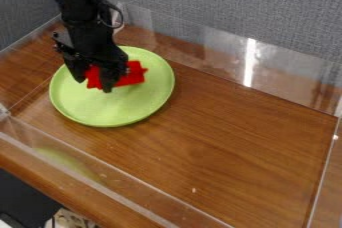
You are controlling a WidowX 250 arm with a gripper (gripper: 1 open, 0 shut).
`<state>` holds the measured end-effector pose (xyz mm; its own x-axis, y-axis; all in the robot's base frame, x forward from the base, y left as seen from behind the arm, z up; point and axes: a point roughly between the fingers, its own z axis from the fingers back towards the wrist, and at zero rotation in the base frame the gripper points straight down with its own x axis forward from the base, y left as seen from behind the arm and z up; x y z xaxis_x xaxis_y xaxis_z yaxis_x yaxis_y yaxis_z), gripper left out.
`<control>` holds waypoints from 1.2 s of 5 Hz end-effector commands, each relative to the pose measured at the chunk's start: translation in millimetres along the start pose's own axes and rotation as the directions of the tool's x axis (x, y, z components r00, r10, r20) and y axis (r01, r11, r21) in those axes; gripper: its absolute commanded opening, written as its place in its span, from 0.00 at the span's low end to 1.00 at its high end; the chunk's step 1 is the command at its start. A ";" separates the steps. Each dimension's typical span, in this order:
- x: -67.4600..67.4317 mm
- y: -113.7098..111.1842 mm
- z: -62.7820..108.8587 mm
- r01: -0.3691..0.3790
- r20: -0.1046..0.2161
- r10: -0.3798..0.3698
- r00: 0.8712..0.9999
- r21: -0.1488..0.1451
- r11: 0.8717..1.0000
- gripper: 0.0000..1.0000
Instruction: Put the red object on the green plate
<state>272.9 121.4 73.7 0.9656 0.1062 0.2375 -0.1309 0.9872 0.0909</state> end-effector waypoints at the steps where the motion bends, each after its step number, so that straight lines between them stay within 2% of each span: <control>1: 12.2 3.6 -8.4 0.008 0.021 -0.008 1.000 0.005 1.000 0.00; 2: 12.8 -4.0 -21.9 0.029 0.010 -0.029 1.000 -0.012 1.000 0.00; 3: 18.0 1.8 -7.6 0.022 0.019 -0.022 1.000 -0.001 1.000 1.00; 4: 38.7 -2.6 24.6 0.013 0.058 -0.014 0.998 0.016 1.000 1.00; 5: 60.6 -14.2 71.4 0.029 0.128 -0.035 0.991 0.047 0.998 1.00; 6: 72.0 -28.1 100.8 0.020 0.144 -0.025 0.989 0.033 0.999 1.00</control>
<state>320.4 89.0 158.7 0.9538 0.0671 0.2930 -0.1055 0.9875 0.1172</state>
